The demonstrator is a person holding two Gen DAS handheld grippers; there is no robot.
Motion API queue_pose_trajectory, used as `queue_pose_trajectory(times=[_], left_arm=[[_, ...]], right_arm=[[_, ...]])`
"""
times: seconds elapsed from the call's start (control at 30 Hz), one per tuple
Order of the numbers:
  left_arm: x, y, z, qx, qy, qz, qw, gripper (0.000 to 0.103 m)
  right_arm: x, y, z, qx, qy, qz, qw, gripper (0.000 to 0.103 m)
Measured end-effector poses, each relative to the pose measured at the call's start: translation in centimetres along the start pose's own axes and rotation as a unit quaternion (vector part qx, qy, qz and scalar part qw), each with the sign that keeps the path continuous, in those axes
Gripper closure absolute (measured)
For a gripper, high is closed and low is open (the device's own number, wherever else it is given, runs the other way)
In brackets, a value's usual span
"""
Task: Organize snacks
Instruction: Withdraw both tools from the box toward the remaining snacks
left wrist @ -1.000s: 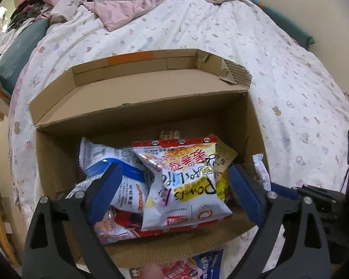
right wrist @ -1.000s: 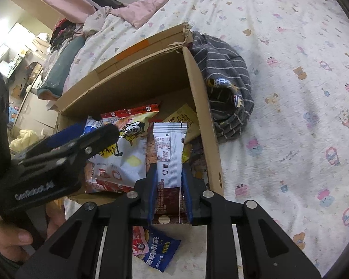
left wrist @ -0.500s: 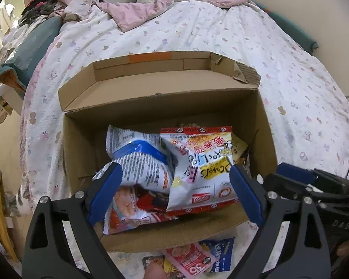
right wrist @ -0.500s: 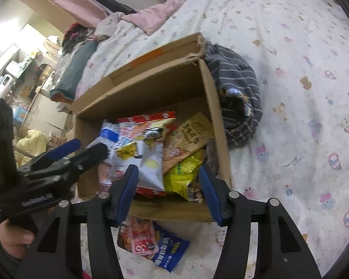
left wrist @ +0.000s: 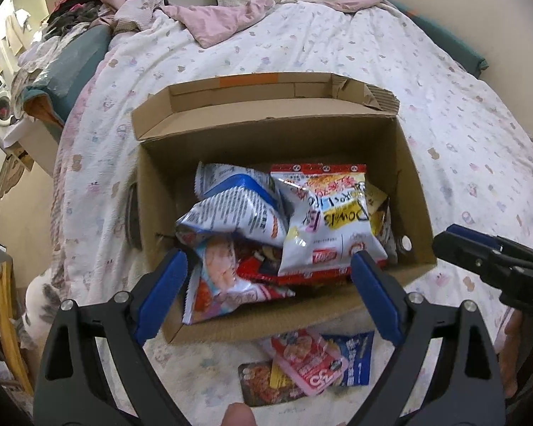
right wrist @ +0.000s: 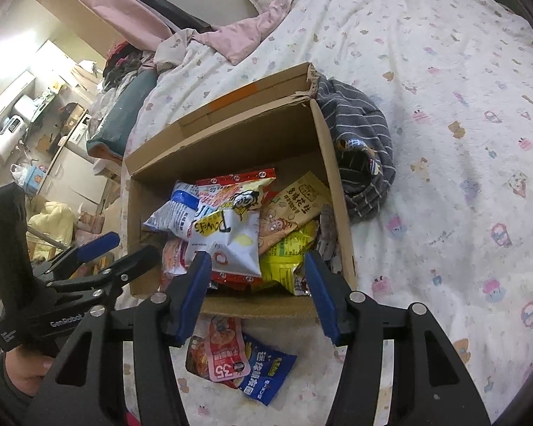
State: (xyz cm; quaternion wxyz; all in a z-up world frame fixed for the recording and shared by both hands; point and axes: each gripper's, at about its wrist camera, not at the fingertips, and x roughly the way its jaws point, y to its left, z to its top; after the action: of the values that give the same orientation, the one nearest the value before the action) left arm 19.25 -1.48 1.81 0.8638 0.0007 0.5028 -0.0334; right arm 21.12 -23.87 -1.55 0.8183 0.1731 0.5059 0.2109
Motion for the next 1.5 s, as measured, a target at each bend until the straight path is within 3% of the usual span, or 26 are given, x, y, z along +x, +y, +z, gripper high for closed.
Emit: queue_pose_trajectory(times=[0.43,0.67,1.07,1.3,1.5], left_arm=[[-3.2,2.9,-5.6,0.004,0.005,0.007,1.0,0.012],[-2.5,5.4,-9.0,-0.031,0.021,0.004,0.9993,0.012],[-0.6,6.4,-11.3,-0.046,0.049,-0.005,0.9977,0.011],[0.7,8.5,-11.8,-0.074,0.071,-0.008,0.9947,0.011],[1.4,10.2,-12.2,-0.097,0.082,-0.008,0.9919,0.011]], right_arm=[[-1.7,1.6,-4.2,-0.003,0.001,-0.01,1.0,0.046],[-2.1,1.9,-7.7,0.008,0.002,-0.011,1.0,0.046],[-0.9,1.1,-9.4,0.002,0.023,-0.069,0.997,0.046],[2.5,0.1,-9.3,0.024,0.072,-0.083,0.994,0.046],[7.4,3.1,-9.5,-0.021,0.142,-0.064,0.988,0.046]])
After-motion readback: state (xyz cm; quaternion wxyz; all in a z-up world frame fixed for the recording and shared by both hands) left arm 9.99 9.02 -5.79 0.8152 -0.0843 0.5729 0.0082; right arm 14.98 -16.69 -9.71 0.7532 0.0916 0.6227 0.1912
